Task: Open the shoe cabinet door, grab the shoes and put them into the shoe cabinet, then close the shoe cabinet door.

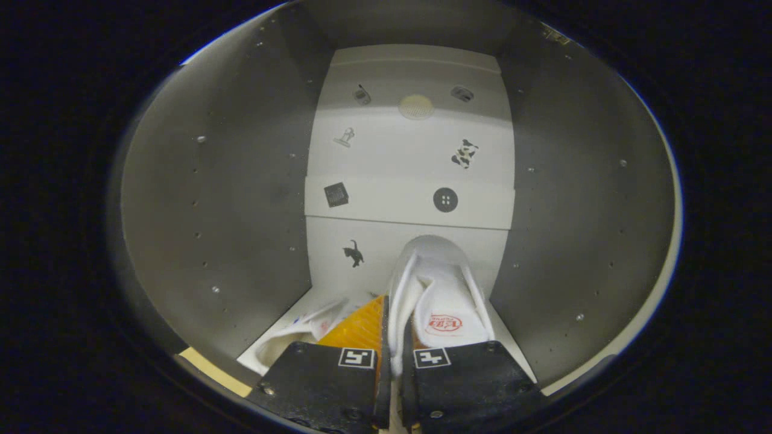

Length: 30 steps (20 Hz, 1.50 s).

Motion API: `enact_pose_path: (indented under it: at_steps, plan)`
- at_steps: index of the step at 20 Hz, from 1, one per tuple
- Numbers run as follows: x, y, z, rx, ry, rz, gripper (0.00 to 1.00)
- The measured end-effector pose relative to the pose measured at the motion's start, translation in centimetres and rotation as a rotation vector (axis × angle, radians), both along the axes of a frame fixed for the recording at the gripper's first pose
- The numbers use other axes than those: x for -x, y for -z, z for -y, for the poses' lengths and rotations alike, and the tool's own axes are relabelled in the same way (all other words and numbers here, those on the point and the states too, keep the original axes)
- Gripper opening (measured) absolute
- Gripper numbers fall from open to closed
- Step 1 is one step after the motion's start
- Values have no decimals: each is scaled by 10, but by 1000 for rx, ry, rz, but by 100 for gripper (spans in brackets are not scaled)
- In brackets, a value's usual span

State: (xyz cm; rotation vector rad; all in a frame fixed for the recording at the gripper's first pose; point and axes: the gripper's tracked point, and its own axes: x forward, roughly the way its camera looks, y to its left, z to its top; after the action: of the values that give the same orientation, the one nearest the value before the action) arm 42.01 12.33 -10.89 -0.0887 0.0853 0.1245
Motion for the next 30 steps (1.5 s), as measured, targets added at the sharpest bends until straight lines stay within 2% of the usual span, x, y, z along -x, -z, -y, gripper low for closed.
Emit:
enact_pose_path:
  at_steps: [4,9,12,17,20,25,27,30]
  plan:
    - [-30,10,1,12,18,-36,11]
    - [-43,37,4,15,33,-138,11]
    - [-50,51,0,77,36,-215,11]
    - [-64,79,1,73,61,-362,11]
    - [-65,84,-1,23,58,-437,11]
    - [-61,88,-1,54,95,-474,11]
    - [-53,88,3,44,114,-484,13]
    - [-34,85,0,-3,88,-483,19]
